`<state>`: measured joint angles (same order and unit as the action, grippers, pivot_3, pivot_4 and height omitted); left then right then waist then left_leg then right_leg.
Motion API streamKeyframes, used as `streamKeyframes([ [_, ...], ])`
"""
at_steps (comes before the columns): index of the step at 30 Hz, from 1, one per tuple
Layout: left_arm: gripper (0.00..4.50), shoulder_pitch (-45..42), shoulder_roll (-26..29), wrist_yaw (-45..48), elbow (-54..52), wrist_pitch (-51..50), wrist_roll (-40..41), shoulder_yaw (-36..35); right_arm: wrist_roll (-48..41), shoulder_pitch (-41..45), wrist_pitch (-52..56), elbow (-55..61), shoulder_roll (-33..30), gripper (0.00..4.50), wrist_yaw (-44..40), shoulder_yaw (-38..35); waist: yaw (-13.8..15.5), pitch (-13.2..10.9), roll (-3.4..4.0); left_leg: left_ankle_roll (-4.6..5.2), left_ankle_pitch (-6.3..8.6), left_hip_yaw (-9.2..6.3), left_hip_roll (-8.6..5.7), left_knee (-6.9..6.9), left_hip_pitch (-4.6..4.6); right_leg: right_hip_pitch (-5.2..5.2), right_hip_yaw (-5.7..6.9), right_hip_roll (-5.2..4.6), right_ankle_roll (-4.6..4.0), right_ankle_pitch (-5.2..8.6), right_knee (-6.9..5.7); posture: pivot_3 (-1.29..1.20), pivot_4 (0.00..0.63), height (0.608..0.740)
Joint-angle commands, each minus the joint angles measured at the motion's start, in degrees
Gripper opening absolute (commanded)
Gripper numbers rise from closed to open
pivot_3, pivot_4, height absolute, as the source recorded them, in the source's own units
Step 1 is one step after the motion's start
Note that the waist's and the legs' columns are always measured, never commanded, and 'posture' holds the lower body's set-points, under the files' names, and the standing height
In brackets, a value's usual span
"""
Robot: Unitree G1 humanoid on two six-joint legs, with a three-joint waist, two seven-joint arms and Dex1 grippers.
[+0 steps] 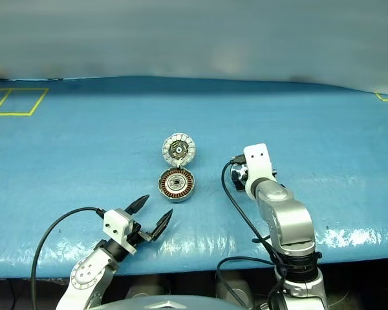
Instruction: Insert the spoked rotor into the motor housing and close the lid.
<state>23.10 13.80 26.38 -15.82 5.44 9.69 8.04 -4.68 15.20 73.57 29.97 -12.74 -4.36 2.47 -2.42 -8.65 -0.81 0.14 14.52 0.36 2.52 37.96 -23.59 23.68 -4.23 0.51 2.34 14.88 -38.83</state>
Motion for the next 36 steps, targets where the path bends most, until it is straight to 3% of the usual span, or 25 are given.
streamKeyframes([
  [1, 4.5, -0.07, 0.16, 0.34, -0.82, 0.24, 0.58, 0.06, -0.26, 0.62, -1.97, 0.07, -2.21, 4.05, -1.89, 0.9, 0.01, 0.0, 0.0, 0.0, 0.0, 0.0, 0.0, 0.0, 0.0, 0.0, 0.0, 0.0, 0.0, 0.0, 0.0, 0.0, 0.15, 0.74],
  [20, 4.5, 0.74, -0.33, -0.88, -1.44, 0.5, 0.28, -0.14, -0.22, 1.82, -7.22, -9.1, -6.53, 4.05, -6.7, 2.64, 0.04, 0.03, -0.04, 0.0, 0.0, 0.01, 0.0, 0.04, 0.05, -0.08, 0.0, 0.01, 0.01, -0.01, 0.0, 0.0, 0.15, 0.74],
  [23, 4.5, 0.72, -0.36, -1.1, -1.43, 0.54, 0.27, -0.12, -0.51, 1.89, -6.61, -9.4, -7.41, 3.46, -7.75, 3.07, 0.05, 0.02, -0.03, 0.0, 0.0, 0.01, 0.0, 0.08, 0.07, -0.11, 0.0, 0.0, 0.01, 0.0, 0.0, 0.0, 0.15, 0.74],
  [29, 4.5, 0.88, -0.6, -1.54, -1.34, 0.78, 0.28, 0.06, -0.71, 1.86, -5.82, -9.7, -8.71, 1.7, -9.26, 3.58, 0.0, 0.2, -0.28, 0.0, 0.0, 0.0, 0.01, 0.08, 0.11, -0.15, 0.0, 0.02, 0.01, 0.0, 0.0, 0.0, 0.15, 0.74],
  [36, 4.5, 1.07, -1.11, -1.72, -0.84, 1.35, 0.09, 0.32, -0.6, 2.03, -5.81, -9.81, -9.49, 1.35, -10.09, 4.22, -0.06, 0.23, -0.34, 0.05, -0.03, 0.17, 0.05, 0.17, 0.28, -0.27, -0.17, -0.01, 0.03, 0.16, 0.0, 0.0, 0.15, 0.74],
])
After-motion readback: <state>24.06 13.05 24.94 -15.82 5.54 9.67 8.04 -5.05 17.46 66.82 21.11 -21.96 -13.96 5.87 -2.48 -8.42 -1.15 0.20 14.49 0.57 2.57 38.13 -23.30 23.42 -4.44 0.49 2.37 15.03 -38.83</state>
